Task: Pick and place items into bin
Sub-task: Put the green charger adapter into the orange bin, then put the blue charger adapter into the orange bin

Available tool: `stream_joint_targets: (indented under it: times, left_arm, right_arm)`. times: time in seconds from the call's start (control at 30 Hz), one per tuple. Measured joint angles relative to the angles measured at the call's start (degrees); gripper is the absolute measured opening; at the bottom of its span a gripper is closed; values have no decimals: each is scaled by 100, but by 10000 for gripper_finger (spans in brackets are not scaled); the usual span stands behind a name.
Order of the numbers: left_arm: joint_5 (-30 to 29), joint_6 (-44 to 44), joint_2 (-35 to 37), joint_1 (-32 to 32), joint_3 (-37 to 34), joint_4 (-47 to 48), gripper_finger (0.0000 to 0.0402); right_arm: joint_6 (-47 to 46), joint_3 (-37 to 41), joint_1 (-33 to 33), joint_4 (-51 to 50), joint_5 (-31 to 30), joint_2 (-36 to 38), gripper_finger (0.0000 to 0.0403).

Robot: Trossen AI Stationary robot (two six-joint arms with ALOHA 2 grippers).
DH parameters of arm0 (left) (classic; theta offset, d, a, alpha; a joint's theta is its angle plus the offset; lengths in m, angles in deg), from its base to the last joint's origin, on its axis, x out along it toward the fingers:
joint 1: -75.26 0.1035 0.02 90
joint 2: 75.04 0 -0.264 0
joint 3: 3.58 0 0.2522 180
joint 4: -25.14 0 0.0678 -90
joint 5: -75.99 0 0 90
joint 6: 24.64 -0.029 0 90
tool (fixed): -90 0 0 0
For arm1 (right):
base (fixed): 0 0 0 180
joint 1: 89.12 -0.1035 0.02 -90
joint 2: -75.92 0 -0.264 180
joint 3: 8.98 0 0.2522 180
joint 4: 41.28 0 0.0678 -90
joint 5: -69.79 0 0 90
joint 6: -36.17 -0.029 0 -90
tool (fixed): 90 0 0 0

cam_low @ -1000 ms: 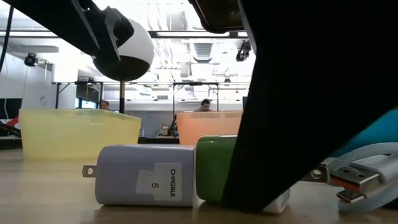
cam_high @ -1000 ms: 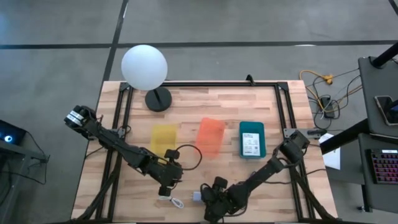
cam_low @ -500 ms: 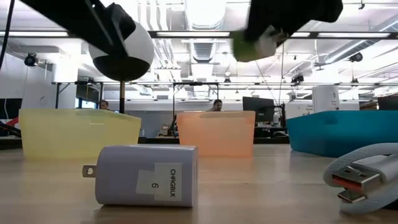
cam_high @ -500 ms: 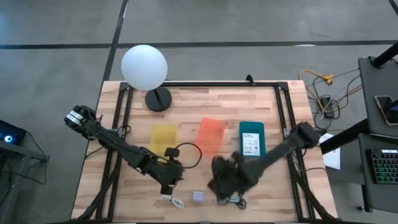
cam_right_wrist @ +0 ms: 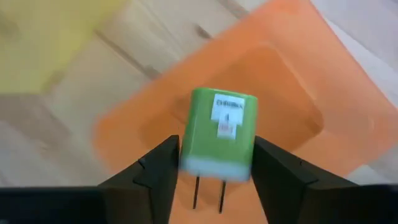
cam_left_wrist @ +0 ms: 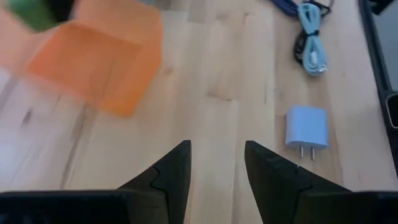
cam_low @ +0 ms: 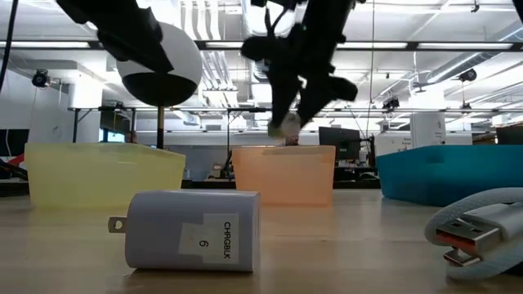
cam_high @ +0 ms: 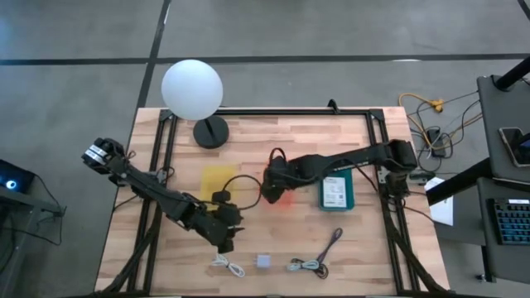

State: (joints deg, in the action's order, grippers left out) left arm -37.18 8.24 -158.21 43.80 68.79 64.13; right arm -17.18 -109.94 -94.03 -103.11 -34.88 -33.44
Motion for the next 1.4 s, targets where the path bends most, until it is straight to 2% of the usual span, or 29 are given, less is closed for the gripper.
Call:
stream_joint_targets:
  times: [0.23, 0.33, 0.43, 0.57, 0.73, 0.9, 1.1, 1.27, 1.33, 1.4]
  left_arm:
    - [-571, 430, 188, -226, -9, 372, 135]
    - [-590, 436, 191, -230, -9, 378, 135]
    - [-590, 438, 186, -230, -9, 370, 135]
    - [-646, 440, 161, -230, -13, 287, 135]
    - [-749, 442, 156, -228, -13, 126, 135]
    - [-772, 445, 156, -228, -33, -37, 135]
    - [-995, 444, 154, -226, -89, -69, 135]
    - [-1020, 444, 154, -226, -90, -81, 135]
    - [-1018, 444, 154, -226, -90, -80, 135]
    - [-1018, 444, 154, -226, -90, -82, 135]
  right_arm:
    - [267, 0, -127, -147, 1, -11, 250]
    - [696, 0, -314, -164, -48, -11, 259]
    - [762, 14, -491, -207, -219, -73, 243]
    - [646, 38, -513, -290, -590, -409, 200]
    - [618, 28, -500, -264, -515, -606, 149]
    - [732, 33, -648, -460, -453, -561, 115]
    - [716, 51, -910, -791, -22, -582, 97]
    - [693, 54, -1181, -844, 84, -545, 96]
    - [566, 42, -1298, -954, -46, -475, 96]
    - [358, 35, -1436, -1067, -539, -349, 96]
